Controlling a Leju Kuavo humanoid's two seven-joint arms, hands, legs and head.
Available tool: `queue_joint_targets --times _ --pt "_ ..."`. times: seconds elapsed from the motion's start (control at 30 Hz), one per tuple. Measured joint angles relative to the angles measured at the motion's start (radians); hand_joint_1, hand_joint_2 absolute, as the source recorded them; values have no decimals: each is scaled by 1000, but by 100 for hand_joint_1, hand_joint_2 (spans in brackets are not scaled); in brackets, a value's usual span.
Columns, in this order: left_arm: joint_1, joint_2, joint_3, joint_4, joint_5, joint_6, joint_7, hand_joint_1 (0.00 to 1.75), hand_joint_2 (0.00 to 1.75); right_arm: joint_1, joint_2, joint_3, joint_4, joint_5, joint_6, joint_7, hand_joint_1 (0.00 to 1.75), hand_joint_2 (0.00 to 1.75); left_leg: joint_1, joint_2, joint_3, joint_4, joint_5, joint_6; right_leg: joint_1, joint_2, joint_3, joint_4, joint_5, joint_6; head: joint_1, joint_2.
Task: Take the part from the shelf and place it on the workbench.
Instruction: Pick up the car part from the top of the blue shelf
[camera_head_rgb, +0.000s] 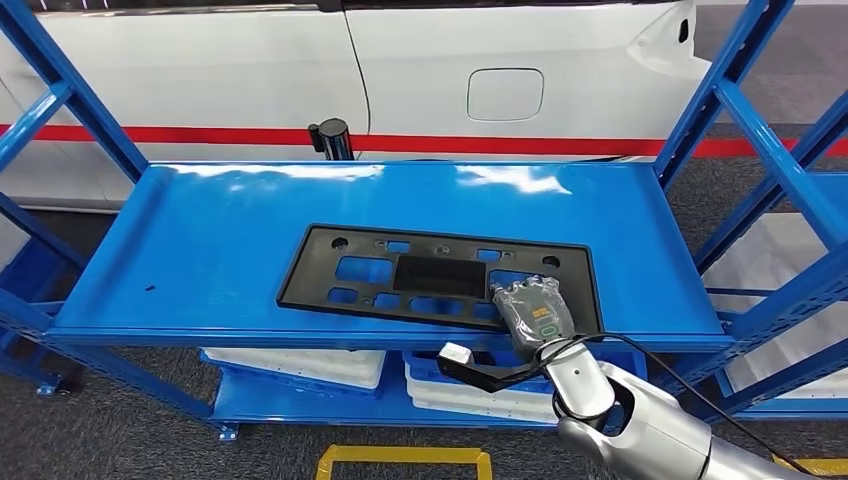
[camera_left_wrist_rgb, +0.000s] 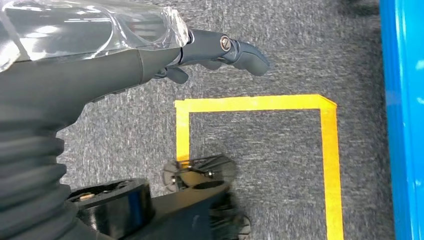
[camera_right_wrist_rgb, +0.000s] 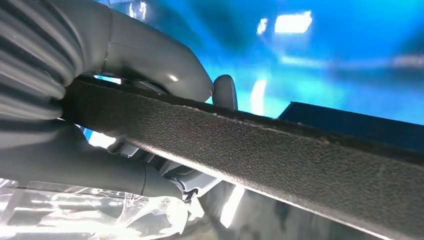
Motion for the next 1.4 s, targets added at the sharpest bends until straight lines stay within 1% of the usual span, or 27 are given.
queue_joint_targets --times 0.03,0.1,0.17,0.23,0.3,0.33,0.37,0.4,0.47,0.53,0.63,0.67,0.73,0.8,0.83,0.87,0.9,0.97,1.0,1.03,1.13,1.2,1.23,1.3,1.33,1.37,1.4 --pt "1 0 0 0 1 3 5 0 175 -3 -2 -3 -5 19 -11 7 175 175 -2 0 10 -27 6 4 2 0 -2 1 0 4 0 0" --pt "3 0 0 0 3 9 14 0 175 -9 -6 -11 -17 61 -33 18 175 175 -4 -1 9 -34 7 15 2 1 -6 0 2 16 1 0" --pt "3 0 0 0 3 12 18 0 175 -13 -10 -20 -32 104 -51 25 175 175 -3 -1 11 -40 13 29 -2 0 -16 22 -16 25 2 0" --pt "3 -1 0 0 3 13 24 0 175 -17 -14 -29 -46 148 -65 30 175 175 -2 -1 14 -43 16 39 -4 -1 -59 121 -75 29 3 0" --pt "3 -1 0 0 3 15 30 0 175 -20 -17 -41 -61 190 -78 36 175 175 -2 0 15 -43 16 42 -4 -1 -124 265 -135 32 4 0" --pt "3 -1 0 0 4 16 31 0 175 -22 -18 -47 -70 208 -83 37 175 175 -3 0 15 -42 15 42 -4 -1 -144 304 -141 33 4 0" --pt "3 -1 0 0 4 18 33 0 175 -24 -19 -53 -80 224 -86 38 175 175 -3 0 16 -42 15 42 -5 -1 -145 305 -129 33 4 0" --pt "3 -1 0 0 5 21 34 0 175 -28 -21 -59 -92 238 -86 38 175 175 -2 -1 17 -41 14 41 -5 -1 -125 261 -98 33 4 0" --pt "3 -2 0 0 8 25 35 0 175 -39 -24 -73 -116 260 -87 40 175 175 -4 -2 20 -38 9 36 -6 -2 -55 115 -29 32 4 0" --pt "2 -2 0 0 11 31 38 0 175 -48 -27 -88 -142 285 -90 48 175 175 -9 -2 17 -34 6 28 -4 -1 -14 24 -2 27 3 0" --pt "3 -2 0 0 17 42 43 0 175 -53 -32 -108 -181 331 -94 57 175 175 -9 -2 12 -32 3 16 -3 0 -14 11 -2 13 3 0" --pt "3 -2 0 0 19 45 44 0 175 -55 -35 -116 -197 349 -94 58 175 175 -8 -1 6 -17 -9 10 -4 0 -13 9 -1 7 3 0" --pt "3 -1 0 0 23 50 45 0 175 -60 -39 -135 -234 381 -95 58 175 175 -4 0 -35 77 -63 -2 -6 -1 -12 7 1 -2 2 0" --pt "4 -1 0 0 28 55 46 0 175 -62 -42 -153 -268 404 -95 58 175 175 -2 0 -101 223 -126 -9 -6 -1 -12 7 1 -5 2 0" --pt "5 -1 0 0 30 56 47 0 175 -62 -43 -162 -284 413 -96 58 175 175 -1 0 -124 272 -138 -10 -5 -1 -12 8 1 -6 2 0" --pt "5 -1 0 0 31 57 47 0 175 -62 -45 -171 -300 421 -96 58 175 175 -1 0 -130 281 -131 -10 -5 -1 -11 8 0 -6 2 0" --pt "5 -1 0 0 31 58 48 0 175 -62 -47 -180 -316 429 -97 58 175 175 -1 0 -115 247 -105 -7 -4 0 -10 8 0 -5 2 0" --pt "4 -1 0 0 31 58 49 0 175 -63 -50 -199 -349 446 -100 58 175 175 -3 0 -47 99 -33 4 -4 1 -7 7 0 -4 2 0" --pt "3 -1 0 0 31 59 49 0 175 -65 -52 -209 -365 453 -103 58 175 175 -5 0 -16 31 -9 10 -2 2 -7 8 -1 -2 2 0" --pt "2 -1 0 0 32 59 50 0 175 -67 -53 -218 -380 459 -106 58 175 175 -8 -1 2 -11 3 14 -1 2 -8 9 -1 1 2 0" --pt "2 -1 0 0 34 62 52 0 175 -70 -58 -238 -421 464 -111 58 175 175 -10 -1 9 -34 7 25 -1 2 -12 8 -1 16 2 0" --pt "1 -2 0 0 35 63 55 0 175 -73 -64 -248 -444 465 -112 58 175 175 -6 -1 13 -41 14 37 -3 1 -25 41 -27 25 4 0" --pt "0 -2 0 0 35 63 58 0 175 -75 -66 -254 -454 466 -112 58 175 175 -5 0 15 -44 17 41 -4 1 -44 88 -57 28 4 0" --pt "-1 -2 0 0 38 64 63 0 175 -79 -70 -261 -471 469 -112 58 175 175 -6 1 15 -44 18 44 -4 0 -102 222 -124 32 6 0" --pt "-1 -2 0 0 40 65 64 0 175 -79 -71 -264 -480 471 -112 58 175 175 -7 1 15 -43 18 44 -4 0 -128 279 -142 33 6 0" --pt "-1 -2 0 0 43 66 65 0 175 -79 -72 -266 -487 473 -111 58 175 175 -7 1 15 -42 18 44 -4 0 -138 301 -141 35 6 0" --pt "-1 -2 0 0 44 67 66 0 175 -79 -73 -268 -495 474 -111 58 175 175 -6 1 16 -41 18 44 -5 0 -132 291 -125 35 6 0"
